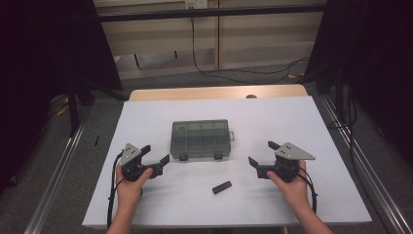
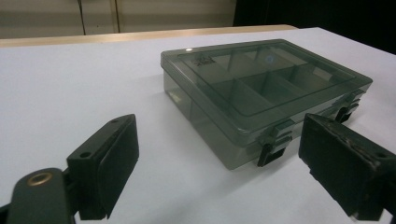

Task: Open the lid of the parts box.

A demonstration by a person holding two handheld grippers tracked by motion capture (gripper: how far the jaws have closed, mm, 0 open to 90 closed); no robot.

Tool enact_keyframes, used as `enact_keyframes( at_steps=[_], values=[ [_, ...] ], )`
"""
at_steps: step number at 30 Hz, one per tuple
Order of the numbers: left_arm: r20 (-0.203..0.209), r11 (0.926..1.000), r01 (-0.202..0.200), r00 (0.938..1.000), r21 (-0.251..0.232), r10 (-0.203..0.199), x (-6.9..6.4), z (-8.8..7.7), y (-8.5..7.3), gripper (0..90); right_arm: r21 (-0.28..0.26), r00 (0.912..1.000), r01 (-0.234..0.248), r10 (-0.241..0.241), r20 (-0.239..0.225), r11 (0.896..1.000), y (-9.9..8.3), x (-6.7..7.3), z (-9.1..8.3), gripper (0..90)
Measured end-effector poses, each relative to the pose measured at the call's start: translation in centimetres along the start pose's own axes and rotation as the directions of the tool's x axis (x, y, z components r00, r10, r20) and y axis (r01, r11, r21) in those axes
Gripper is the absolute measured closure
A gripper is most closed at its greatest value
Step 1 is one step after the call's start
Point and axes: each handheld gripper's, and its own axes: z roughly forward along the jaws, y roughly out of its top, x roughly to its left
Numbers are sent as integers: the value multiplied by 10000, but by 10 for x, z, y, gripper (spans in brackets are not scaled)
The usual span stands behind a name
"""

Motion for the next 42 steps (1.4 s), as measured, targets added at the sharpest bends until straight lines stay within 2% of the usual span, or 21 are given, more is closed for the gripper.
enact_keyframes(
  at_steps=[16,19,21,22,26,28,30,32,35,39,42],
  values=[
    [102,9988,42,9999,481,-47,-4,6,6,241,253,9992,176,-167,-358,9995,8,8,24,179],
    [110,9981,106,9999,606,-113,-3,7,7,274,418,9989,40,-21,-473,9991,11,10,29,239],
    [133,9975,162,9998,686,-171,-2,6,8,283,436,9986,-8,31,-537,9990,11,10,30,260],
    [100,9969,307,9995,726,-315,-1,6,10,305,425,9980,-35,62,-630,9991,12,10,32,307],
    [79,9966,335,9994,757,-342,1,8,13,356,373,9968,-244,272,-750,9990,13,10,36,382],
    [65,9954,409,9991,866,-417,2,10,14,378,442,9966,-321,353,-751,9985,13,10,38,408],
    [-67,9953,584,9983,777,-580,4,12,15,403,498,9963,-346,384,-766,9982,14,8,39,419],
    [-155,9945,536,9985,899,-525,6,14,18,428,564,9975,-261,297,-640,9981,17,5,40,439],
    [-164,9952,530,9985,818,-518,7,16,21,480,405,9969,-326,354,-703,9986,22,4,43,488],
    [-98,9957,539,9985,756,-533,8,18,26,542,434,9939,-680,715,-839,9967,24,2,48,564],
    [-306,9934,475,9985,1049,-445,11,19,26,613,495,9937,-656,698,-872,9966,27,0,51,624]
  ],
)
